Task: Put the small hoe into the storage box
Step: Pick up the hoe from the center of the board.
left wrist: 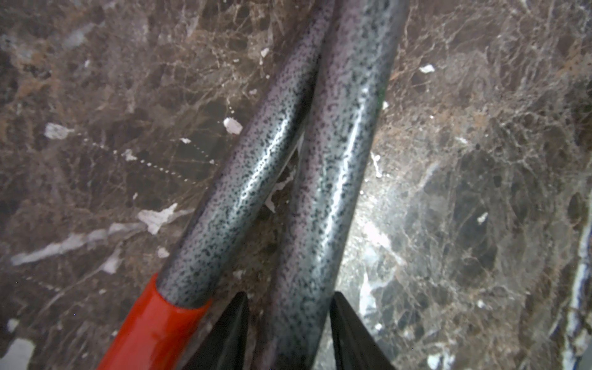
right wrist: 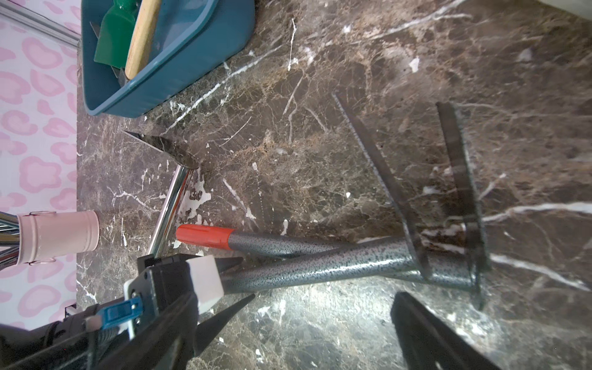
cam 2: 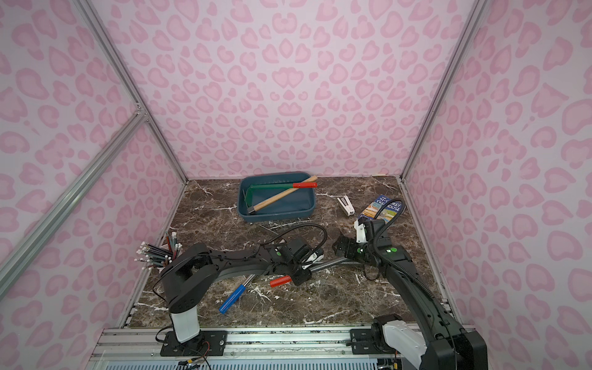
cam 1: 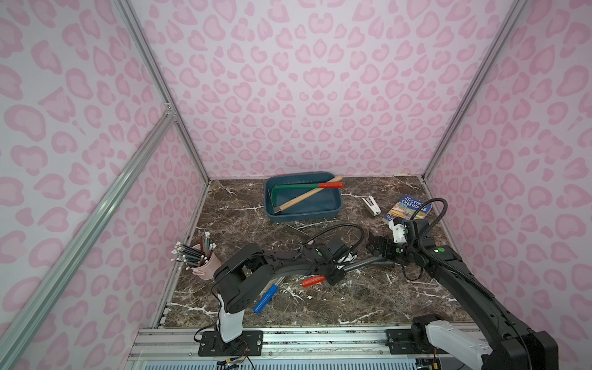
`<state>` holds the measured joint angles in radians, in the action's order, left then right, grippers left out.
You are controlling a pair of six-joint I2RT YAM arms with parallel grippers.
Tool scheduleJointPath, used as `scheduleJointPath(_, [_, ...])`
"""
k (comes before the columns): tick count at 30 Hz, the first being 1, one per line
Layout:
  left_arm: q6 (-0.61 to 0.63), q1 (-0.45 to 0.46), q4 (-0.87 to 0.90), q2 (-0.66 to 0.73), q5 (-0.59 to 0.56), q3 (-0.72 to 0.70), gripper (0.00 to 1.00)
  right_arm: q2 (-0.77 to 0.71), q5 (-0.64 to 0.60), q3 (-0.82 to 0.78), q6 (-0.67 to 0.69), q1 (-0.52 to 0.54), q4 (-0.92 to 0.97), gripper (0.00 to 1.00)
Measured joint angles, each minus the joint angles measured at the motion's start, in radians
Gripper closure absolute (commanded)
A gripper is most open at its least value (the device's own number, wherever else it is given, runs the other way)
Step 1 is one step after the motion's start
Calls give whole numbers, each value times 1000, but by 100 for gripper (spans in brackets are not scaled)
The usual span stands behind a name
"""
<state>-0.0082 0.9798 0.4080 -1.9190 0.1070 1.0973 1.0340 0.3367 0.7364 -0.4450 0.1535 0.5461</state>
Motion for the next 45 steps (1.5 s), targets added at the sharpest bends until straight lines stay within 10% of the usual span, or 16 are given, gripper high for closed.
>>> scheduleJointPath(45, [33, 5, 93, -7, -15, 69, 96, -40, 41, -13, 22, -48, 1, 1])
